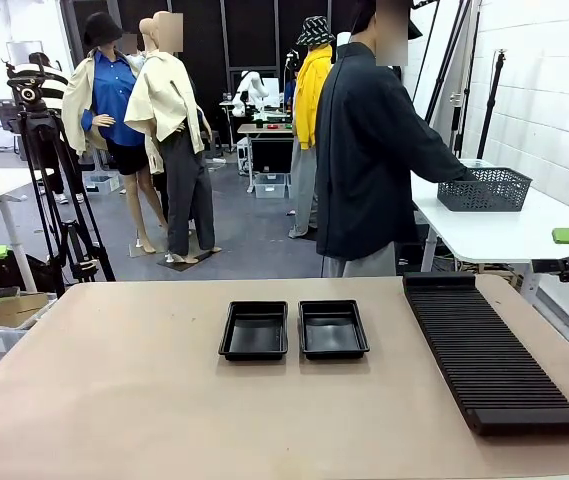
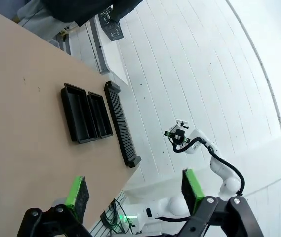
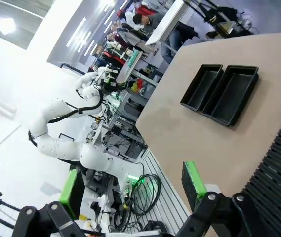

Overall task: Inspect and transfer BCBs to ESD trays.
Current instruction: Pick up the Blank PCB from the PCB Rack and place it in the left ESD tray.

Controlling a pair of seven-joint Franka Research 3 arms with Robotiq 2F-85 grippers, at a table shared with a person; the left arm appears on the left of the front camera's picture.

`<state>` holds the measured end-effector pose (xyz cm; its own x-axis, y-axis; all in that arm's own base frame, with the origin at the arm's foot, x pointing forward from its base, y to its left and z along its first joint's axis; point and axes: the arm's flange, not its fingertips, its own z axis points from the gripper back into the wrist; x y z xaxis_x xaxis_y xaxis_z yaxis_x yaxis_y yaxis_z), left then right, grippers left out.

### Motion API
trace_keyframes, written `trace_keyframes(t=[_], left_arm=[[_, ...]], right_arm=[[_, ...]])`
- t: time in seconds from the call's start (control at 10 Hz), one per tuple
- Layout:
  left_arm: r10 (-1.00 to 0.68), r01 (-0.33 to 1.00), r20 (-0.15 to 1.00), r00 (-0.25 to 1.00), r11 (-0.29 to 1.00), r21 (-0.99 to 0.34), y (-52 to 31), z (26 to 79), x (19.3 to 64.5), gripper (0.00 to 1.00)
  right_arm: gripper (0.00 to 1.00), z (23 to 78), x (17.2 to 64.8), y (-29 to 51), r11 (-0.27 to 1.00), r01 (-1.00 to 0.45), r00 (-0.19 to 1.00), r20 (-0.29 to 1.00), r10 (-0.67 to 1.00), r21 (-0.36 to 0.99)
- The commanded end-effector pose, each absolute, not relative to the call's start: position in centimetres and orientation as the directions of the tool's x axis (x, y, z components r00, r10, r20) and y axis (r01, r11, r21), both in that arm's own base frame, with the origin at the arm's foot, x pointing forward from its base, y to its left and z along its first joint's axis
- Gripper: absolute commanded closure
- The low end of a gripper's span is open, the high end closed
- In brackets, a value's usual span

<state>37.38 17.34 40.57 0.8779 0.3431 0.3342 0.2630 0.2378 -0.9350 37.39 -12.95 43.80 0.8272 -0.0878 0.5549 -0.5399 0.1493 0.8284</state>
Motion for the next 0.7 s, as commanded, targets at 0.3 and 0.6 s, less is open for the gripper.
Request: trace_keyframes(t=[0.3,0.6], left_arm=[[0.341,0.249,0.317,0.885,0.229,-0.941,17.1,40.49,37.5,0.0],[0.341,0.249,0.317,0.885,0.229,-0.941,17.1,40.49,37.5,0.0]], right_arm=[[0.0,43.78,37.35,-13.0,0.154,-0.54,0.827,0.555,-0.085,0.828],[0.0,43.78,37.35,-13.0,0.154,-0.54,0.827,0.555,-0.085,0.828]])
